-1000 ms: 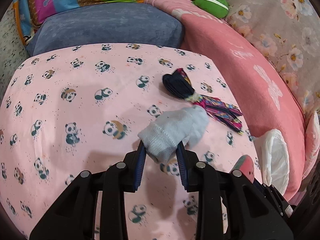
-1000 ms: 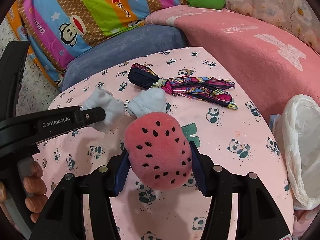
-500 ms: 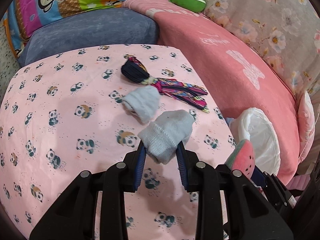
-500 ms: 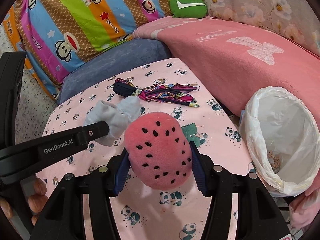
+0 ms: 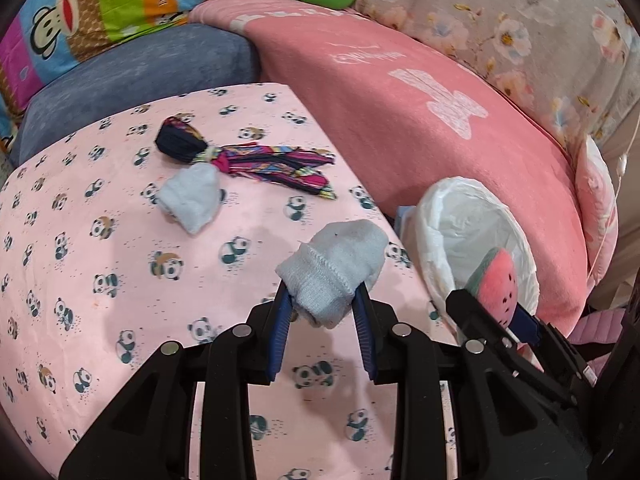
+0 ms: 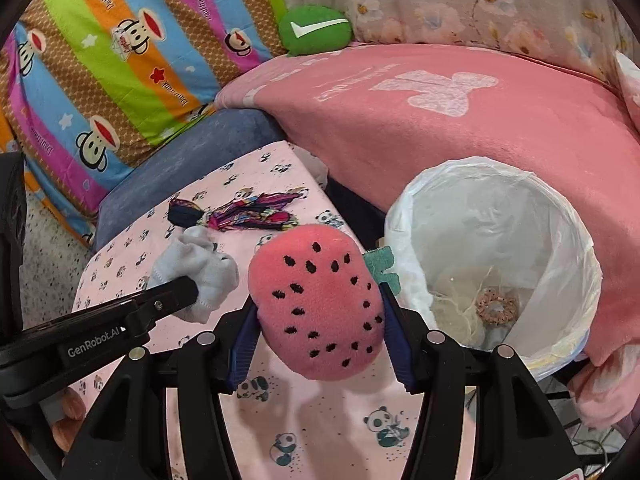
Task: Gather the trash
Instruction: 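Carry the watermelon plush and blue sock over the white bin, then open both grippers to drop the plush and sock into the bin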
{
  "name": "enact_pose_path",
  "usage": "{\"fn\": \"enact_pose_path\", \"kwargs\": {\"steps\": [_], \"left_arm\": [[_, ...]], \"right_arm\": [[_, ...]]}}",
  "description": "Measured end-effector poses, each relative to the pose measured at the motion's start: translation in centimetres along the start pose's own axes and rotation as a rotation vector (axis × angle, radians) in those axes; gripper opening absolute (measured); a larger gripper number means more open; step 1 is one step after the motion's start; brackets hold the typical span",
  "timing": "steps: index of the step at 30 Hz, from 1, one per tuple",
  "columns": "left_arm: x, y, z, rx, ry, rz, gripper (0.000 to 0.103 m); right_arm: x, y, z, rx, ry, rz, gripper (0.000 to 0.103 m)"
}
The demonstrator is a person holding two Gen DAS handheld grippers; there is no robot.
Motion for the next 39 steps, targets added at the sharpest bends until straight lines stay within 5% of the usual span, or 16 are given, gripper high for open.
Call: {"fn": "enact_pose_path", "kwargs": {"steps": [20, 39], "left_arm": [[0.0, -12.1, 1.5, 0.072, 0.031, 0.182, 0.029], [-0.7, -17.9, 3.4, 0.115, 0.059, 0.244, 0.031]], "right_arm": [[-1.2, -11.9, -3.5, 0.094, -0.082, 0.184, 0.054], [-1.7, -16.5, -3.5, 0.133, -0.095, 0.259, 0.055]]}}
Point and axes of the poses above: each gripper's, at about its wrist camera, not at the fingertips, and z roughly the way its jaws point, y to its left, x to its underside, the point moved 7 cm from there along z, roughly the way its jaws point, and after that the axes turned 6 degrees about -x, right-handed, at the moved point
